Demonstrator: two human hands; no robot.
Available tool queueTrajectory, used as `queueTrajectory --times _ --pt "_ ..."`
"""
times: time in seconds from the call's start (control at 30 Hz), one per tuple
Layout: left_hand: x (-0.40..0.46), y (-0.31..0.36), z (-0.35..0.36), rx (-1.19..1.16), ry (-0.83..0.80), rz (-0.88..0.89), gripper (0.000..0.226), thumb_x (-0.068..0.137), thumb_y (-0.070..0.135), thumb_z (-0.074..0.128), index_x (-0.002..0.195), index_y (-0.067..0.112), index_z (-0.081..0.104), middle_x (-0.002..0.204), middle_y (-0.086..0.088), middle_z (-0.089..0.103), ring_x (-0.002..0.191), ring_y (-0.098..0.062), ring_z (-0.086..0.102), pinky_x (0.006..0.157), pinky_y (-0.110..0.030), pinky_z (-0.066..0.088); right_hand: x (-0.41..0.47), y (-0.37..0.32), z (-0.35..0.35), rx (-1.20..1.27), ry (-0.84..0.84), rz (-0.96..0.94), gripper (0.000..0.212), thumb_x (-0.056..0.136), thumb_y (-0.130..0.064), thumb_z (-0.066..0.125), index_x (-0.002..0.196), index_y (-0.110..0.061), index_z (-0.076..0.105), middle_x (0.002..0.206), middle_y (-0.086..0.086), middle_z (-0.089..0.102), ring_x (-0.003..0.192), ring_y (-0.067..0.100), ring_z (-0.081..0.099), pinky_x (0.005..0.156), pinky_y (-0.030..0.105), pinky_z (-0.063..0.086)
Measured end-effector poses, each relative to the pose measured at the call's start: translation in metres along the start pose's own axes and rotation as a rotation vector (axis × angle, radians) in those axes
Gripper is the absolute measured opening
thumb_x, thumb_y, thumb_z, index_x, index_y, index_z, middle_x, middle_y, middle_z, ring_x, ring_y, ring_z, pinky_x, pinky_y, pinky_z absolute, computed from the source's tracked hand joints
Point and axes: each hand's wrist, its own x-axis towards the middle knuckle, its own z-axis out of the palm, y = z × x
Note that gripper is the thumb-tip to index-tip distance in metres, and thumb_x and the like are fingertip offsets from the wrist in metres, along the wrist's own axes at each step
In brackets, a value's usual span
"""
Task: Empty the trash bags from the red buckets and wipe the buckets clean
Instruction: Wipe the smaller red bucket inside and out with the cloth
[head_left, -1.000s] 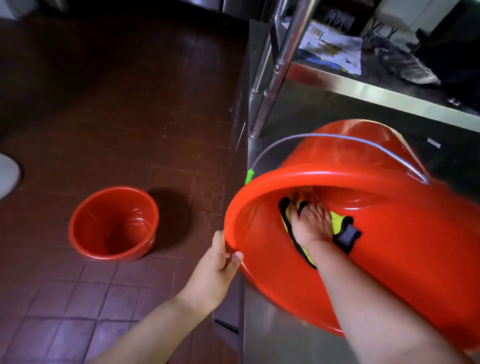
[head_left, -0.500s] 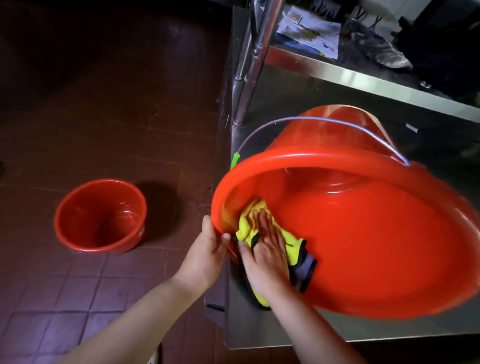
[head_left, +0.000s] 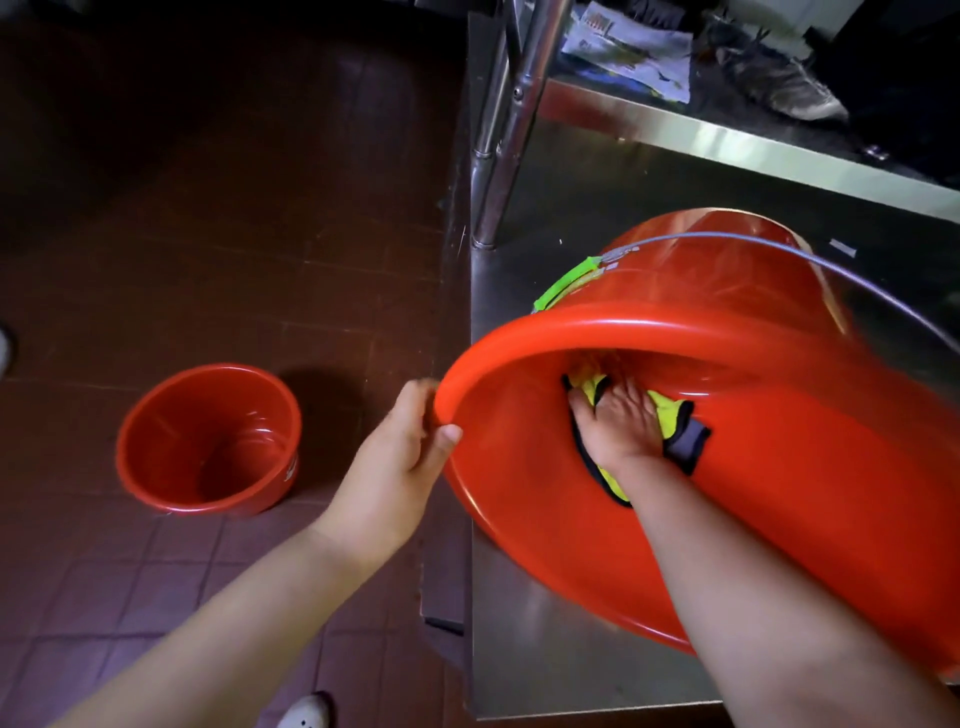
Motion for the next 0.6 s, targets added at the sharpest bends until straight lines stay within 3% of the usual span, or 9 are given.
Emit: queueTrajectory --times 0.07,0.13,0.2,0.3,0.47,0.6 --pt "-0.01 -0.018 0.014 -0.053 -0.012 -0.11 0.02 0.095 0.026 0.049 0.114 0.023 0.047 0.101 0.008 0.062 0.098 -0.009 0.06 0.091 -0.035 0.048 0.003 0.001 0.004 0.008 0.013 -0.01 0.073 0.095 -0.054 0.029 0.148 -0.004 0.021 0.157 0.007 0.019 0.145 0.018 0.014 0.117 0.03 0.003" --pt "-0.023 -0.029 0.03 -0.183 -0.109 -0.244 0.023 0.096 0.019 0.046 0.119 0.02 0.046 0.104 0.004 0.062 0.102 -0.011 0.06 0.097 -0.042 0.048 0.003 0.0 0.004 0.028 0.0 -0.023 0.071 0.096 -0.051 0.029 0.15 -0.006 0.017 0.159 0.005 0.013 0.145 0.016 0.01 0.118 0.029 0.001" --pt "-0.03 -0.031 0.043 -0.389 -0.135 -0.341 0.025 0.092 0.029 0.044 0.117 0.029 0.044 0.106 0.0 0.063 0.101 -0.013 0.064 0.091 -0.035 0.053 -0.004 -0.007 0.003 0.058 -0.01 -0.01 0.07 0.097 -0.049 0.03 0.15 -0.006 0.016 0.159 0.005 0.01 0.146 0.015 0.008 0.118 0.03 0.002" --pt "-0.034 -0.035 0.054 -0.5 -0.056 -0.349 0.024 0.088 0.035 0.043 0.111 0.032 0.045 0.108 0.001 0.064 0.098 -0.009 0.067 0.077 -0.02 0.054 -0.038 -0.026 0.006 0.115 0.02 -0.013 0.07 0.096 -0.048 0.033 0.149 -0.006 0.016 0.159 0.005 0.011 0.146 0.015 0.007 0.116 0.03 0.002" --pt "-0.036 -0.038 0.061 -0.517 0.029 -0.32 0.016 0.095 0.019 0.04 0.105 0.029 0.047 0.103 0.003 0.061 0.092 -0.01 0.065 0.078 -0.027 0.056 -0.131 -0.054 0.018 0.166 0.046 -0.27 0.072 0.088 -0.055 0.019 0.149 -0.025 -0.008 0.158 -0.001 -0.006 0.146 0.014 -0.004 0.118 0.031 0.0" --pt "-0.038 -0.033 0.055 -0.491 0.0 -0.285 0.018 0.089 0.033 0.043 0.106 0.031 0.046 0.098 0.002 0.062 0.093 -0.017 0.064 0.077 -0.03 0.056 -0.151 -0.048 0.015 0.246 0.058 -0.355 0.069 0.089 -0.051 0.024 0.147 -0.027 -0.005 0.156 -0.007 -0.006 0.145 0.009 -0.005 0.117 0.026 -0.002"
